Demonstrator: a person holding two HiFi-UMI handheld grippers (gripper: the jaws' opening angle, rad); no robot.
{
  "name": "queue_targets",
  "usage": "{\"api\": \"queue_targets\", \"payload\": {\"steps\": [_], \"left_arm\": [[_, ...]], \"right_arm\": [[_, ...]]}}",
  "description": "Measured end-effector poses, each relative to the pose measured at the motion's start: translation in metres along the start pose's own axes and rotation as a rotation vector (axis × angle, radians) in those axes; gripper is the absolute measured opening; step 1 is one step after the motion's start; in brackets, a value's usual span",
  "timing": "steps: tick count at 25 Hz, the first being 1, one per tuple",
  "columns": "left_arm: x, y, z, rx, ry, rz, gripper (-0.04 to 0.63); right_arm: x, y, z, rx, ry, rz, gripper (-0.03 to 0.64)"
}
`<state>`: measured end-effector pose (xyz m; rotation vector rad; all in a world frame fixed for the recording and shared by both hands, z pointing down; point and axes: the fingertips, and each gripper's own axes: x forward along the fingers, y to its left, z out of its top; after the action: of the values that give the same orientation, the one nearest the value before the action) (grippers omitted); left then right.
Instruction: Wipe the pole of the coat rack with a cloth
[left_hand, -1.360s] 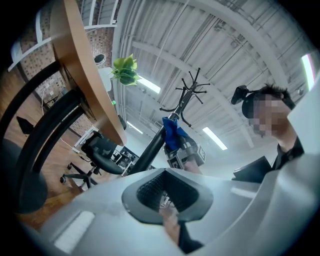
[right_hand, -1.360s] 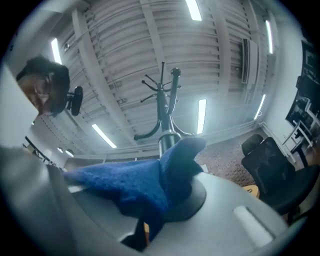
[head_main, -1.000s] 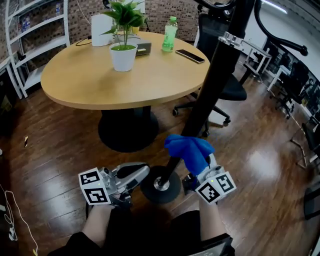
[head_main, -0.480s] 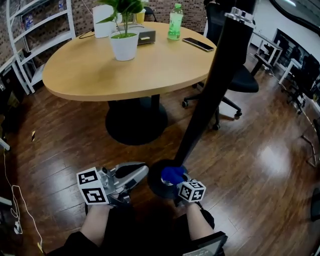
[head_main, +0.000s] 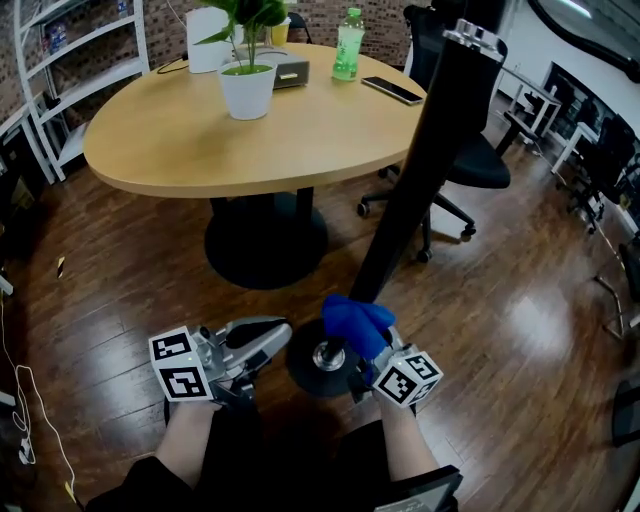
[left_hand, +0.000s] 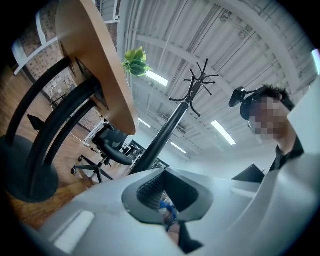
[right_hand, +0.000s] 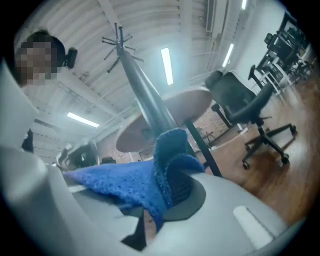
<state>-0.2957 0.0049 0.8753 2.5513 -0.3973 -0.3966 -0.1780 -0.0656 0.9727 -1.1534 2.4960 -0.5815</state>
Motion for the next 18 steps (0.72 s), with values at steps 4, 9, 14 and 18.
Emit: {"api": "queue_targets", "payload": {"steps": [4,9,14,18], "left_arm": [[0.004,-0.012,0.014,0.012,-0.022,-0.027,0.003],[0.006,-0.023,0.037,0.043,-0.066,-0.056,0.003],[-0.001,-0.029,0.055,0.064,-0.101,-0.056,0.003],[-0.003,-0.036,0.068,0.083,-0.127,-0.058,0.003]], "right_arm": [[0.016,0.077,0.132,-0.115,-0.146,0.108,0.025],[0.027,0.146,0.276,-0.177,-0.297,0.227,0.025],[0.025,0.178,0.368,-0.151,-0.420,0.319,0.023],[0.024,0.187,0.388,-0.144,-0.444,0.335,0.023]]}}
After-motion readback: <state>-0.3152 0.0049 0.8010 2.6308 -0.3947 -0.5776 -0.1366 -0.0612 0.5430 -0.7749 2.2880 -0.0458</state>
